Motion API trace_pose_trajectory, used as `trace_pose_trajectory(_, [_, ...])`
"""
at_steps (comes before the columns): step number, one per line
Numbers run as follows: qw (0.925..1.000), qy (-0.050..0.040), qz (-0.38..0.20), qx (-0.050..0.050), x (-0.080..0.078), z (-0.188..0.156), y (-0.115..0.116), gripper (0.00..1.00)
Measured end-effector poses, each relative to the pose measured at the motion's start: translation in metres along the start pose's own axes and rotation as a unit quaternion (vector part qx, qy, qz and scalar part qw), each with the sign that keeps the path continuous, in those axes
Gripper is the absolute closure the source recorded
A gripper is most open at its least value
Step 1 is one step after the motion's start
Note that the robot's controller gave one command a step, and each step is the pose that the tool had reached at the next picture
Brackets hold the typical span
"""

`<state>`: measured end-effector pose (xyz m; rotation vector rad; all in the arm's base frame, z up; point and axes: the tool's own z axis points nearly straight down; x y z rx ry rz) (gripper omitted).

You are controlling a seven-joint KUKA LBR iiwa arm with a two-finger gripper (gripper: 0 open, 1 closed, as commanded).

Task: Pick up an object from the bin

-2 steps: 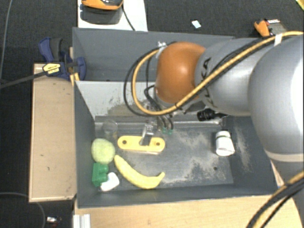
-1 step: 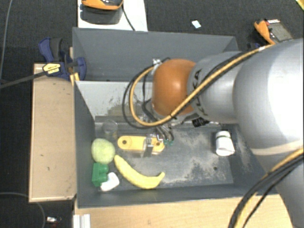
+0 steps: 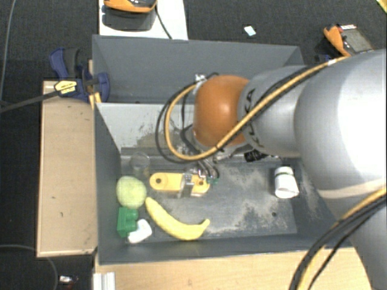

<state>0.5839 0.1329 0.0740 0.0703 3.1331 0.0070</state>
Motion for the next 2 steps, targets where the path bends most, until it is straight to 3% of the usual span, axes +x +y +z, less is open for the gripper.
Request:
trace_pose_trajectory(1, [0.9999, 0.0037, -0.015, 0.001, 0.0003, -0.003, 0.0004, 1.0])
trace_pose_trajectory(2, [0.9999, 0.0038, -0.014, 0.001, 0.0003, -0.0031, 0.0004, 1.0])
